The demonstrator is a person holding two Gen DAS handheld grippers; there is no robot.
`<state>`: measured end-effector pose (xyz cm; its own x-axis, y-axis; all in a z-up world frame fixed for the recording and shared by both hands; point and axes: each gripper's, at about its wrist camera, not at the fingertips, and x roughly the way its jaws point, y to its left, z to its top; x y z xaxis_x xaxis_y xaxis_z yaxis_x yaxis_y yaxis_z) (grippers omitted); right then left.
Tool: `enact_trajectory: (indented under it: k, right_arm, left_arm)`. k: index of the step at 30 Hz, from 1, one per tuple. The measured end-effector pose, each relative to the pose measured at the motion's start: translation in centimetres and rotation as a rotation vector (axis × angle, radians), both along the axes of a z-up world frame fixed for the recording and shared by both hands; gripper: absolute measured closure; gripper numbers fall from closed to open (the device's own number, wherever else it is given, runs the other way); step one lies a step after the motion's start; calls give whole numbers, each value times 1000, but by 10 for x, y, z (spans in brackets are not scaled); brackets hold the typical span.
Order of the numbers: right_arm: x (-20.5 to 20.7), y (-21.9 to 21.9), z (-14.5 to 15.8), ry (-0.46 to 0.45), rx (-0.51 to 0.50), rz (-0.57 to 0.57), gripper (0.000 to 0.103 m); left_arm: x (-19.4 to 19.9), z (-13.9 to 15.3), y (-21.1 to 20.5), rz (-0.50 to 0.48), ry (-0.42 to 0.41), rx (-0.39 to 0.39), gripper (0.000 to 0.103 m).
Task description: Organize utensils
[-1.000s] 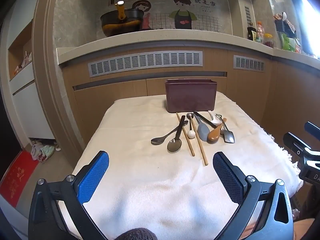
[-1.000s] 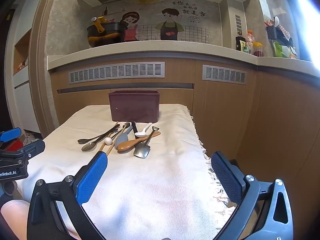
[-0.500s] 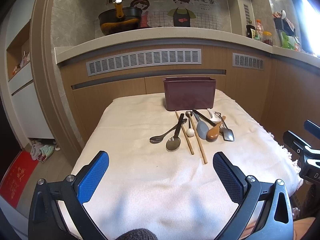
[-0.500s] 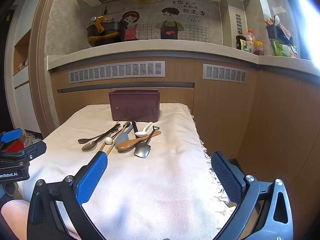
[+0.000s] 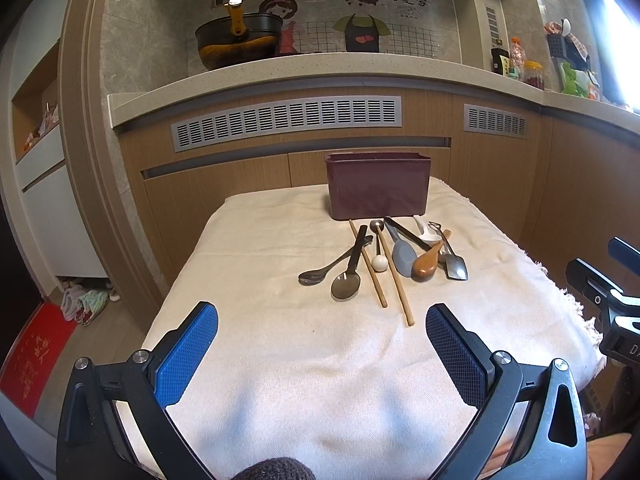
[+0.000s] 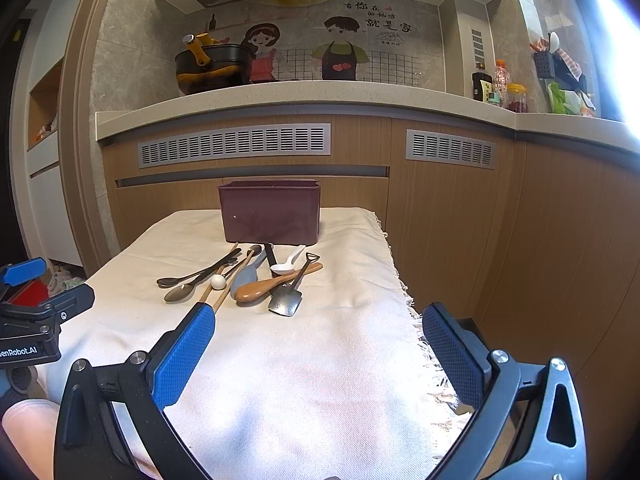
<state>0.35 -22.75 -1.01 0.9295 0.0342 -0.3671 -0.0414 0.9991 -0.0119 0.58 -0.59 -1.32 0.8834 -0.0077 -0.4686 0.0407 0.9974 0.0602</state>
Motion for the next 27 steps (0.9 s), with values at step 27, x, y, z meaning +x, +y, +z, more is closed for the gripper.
enact_trajectory:
  k: [27]
  right_arm:
    - [-1, 2, 2, -2, -3, 5, 0]
  left_arm:
    - [2, 1, 0, -1, 6, 2, 0]
